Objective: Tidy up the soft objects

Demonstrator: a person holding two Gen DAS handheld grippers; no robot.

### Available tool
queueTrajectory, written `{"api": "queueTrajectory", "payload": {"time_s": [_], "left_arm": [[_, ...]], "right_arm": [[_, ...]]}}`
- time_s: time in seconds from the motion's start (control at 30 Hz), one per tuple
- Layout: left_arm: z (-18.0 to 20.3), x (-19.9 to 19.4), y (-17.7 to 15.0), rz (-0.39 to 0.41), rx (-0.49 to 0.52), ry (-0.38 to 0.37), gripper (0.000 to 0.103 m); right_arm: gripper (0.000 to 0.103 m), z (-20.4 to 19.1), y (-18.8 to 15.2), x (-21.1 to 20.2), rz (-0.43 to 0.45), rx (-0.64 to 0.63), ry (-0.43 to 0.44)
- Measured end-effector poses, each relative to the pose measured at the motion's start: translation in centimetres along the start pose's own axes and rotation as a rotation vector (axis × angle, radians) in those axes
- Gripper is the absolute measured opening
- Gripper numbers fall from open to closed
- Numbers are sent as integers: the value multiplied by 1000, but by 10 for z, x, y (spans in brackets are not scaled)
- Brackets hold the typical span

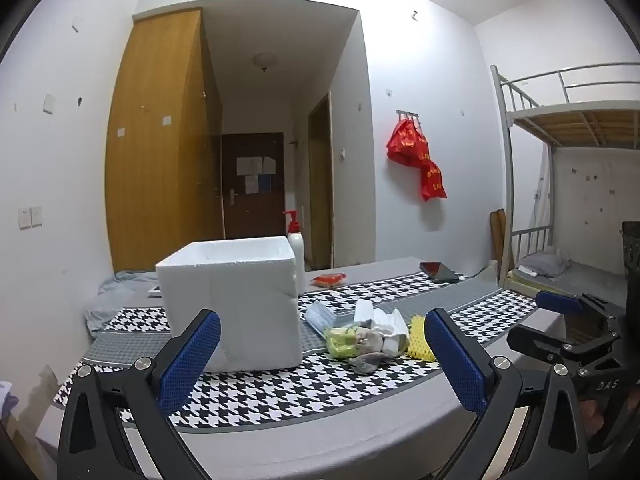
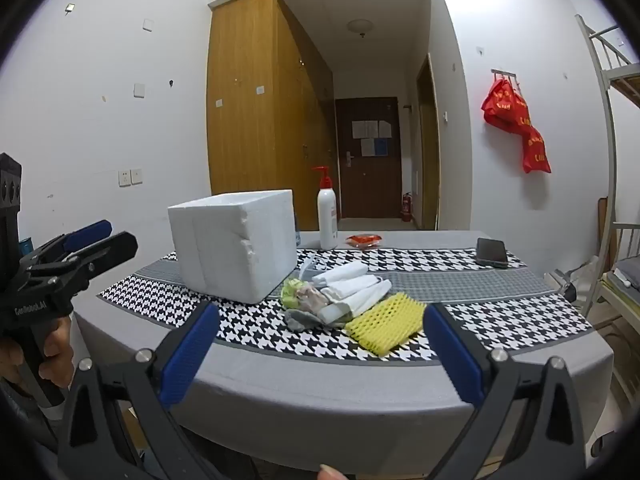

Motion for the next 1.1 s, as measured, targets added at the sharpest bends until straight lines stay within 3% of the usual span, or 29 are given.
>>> {"api": "queueTrajectory", "payload": {"time_s": [0.17, 1.1], "left_arm": [[-4, -1, 1, 17, -39, 1, 102], [-5, 5, -3, -8, -53, -3, 102]], "right_arm": [[103, -1, -1, 0, -1, 5, 0], [103, 7, 2, -3, 13, 13, -13]]}}
Point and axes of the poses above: each gripper's, at about its wrist camera, not at the fingertips, and x roughly the way its jaws point, z to its right, y to its top, the point moved 3 cm from there along x, roughly the way its jaws point, and after that the axes turned 10 degrees about z, right-handed, at the moved point
